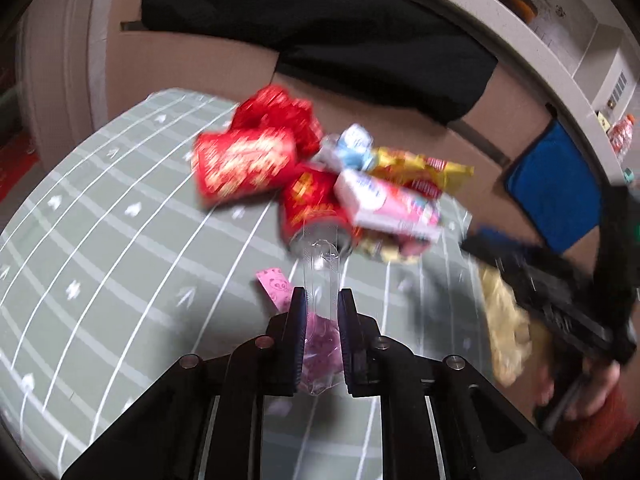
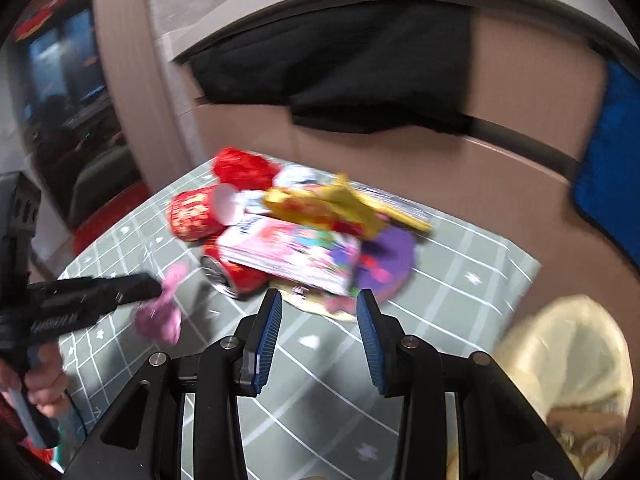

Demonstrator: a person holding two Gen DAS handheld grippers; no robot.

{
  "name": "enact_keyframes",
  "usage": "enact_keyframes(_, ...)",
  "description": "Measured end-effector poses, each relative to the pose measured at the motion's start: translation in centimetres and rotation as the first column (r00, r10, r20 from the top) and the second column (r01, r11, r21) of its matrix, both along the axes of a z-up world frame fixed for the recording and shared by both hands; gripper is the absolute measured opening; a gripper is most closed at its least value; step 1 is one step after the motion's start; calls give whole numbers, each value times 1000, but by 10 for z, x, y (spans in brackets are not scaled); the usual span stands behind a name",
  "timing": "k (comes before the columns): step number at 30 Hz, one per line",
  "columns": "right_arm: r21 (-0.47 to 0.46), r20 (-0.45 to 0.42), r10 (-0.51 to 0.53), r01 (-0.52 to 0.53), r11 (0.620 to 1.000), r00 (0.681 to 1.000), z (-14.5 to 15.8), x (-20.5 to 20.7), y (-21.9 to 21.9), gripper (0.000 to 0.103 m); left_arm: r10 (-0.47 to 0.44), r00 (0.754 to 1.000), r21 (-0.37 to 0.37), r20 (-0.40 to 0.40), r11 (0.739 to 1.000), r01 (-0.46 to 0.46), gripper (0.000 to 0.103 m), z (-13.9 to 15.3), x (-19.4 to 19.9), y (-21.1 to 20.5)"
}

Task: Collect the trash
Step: 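Grasp the pink Kleenex tissue pack with the right gripper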

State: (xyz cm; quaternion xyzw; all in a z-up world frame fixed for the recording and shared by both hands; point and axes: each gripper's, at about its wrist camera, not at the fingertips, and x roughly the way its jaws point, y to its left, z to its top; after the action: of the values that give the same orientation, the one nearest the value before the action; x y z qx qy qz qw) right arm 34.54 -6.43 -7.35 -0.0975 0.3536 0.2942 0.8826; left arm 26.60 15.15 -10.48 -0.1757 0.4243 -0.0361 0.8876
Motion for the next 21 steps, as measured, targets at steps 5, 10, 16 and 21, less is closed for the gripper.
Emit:
enact_keyframes(5,-75,58,81,-77,994,995,-2,13,38,37,63,996,61,-63,996,-59,16,-15,-29,14)
enact_keyframes(10,-27,13,22,-22,999,1000,-5,56,51,36,143,989,107,-47,985,-137,16,-19,-47,24)
enact_keyframes(16,-22,-136,-45,42,999,990,-30,93,47,18,159,987,123,-22,980,-155,16,-12,-54,32)
enact_keyframes(21,-10,-174,-27,26,1000,984,-35,68,35,18,147,989,114,-13,983,-145,16,-8,-53,32)
